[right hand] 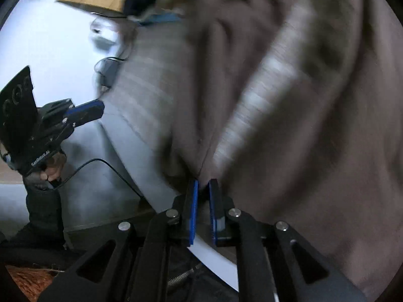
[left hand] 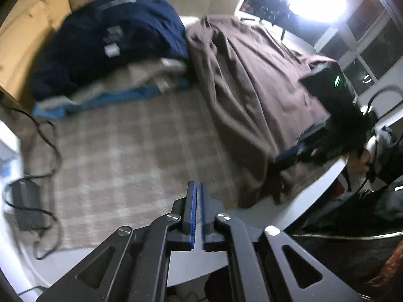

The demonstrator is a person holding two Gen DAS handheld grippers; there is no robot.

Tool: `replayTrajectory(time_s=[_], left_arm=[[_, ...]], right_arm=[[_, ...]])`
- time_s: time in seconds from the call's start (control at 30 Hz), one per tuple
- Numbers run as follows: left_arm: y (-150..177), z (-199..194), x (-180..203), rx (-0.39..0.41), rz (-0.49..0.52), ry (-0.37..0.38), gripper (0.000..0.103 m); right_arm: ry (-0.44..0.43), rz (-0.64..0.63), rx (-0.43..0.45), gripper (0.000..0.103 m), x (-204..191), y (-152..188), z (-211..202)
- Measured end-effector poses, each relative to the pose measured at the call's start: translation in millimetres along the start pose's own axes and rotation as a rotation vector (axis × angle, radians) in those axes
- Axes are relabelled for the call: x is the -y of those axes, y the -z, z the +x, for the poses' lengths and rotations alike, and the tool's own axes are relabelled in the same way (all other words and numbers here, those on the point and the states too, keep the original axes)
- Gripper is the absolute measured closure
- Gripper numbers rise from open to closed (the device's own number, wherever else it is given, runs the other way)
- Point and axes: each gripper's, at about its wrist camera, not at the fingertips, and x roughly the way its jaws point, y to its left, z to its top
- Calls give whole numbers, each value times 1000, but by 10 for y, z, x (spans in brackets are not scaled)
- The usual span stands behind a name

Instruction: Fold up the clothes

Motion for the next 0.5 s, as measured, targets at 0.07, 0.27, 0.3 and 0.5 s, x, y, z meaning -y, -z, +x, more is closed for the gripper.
replayTrajectory(time_s=[0.07, 0.27, 0.3, 0.5], left_arm=[[29, 108, 28, -11, -18, 29, 94], [89, 368, 143, -23, -64, 115, 83], [92, 411, 174, -24, -67, 124, 83], [63, 616, 379, -20, -78, 188, 100]], right_arm=[[4, -10, 46, 84, 2, -29, -134], [10, -88, 98, 65, -182, -306, -142], [16, -99, 87, 65, -184, -320, -88], [-31, -138, 31, 94, -88, -163, -3]])
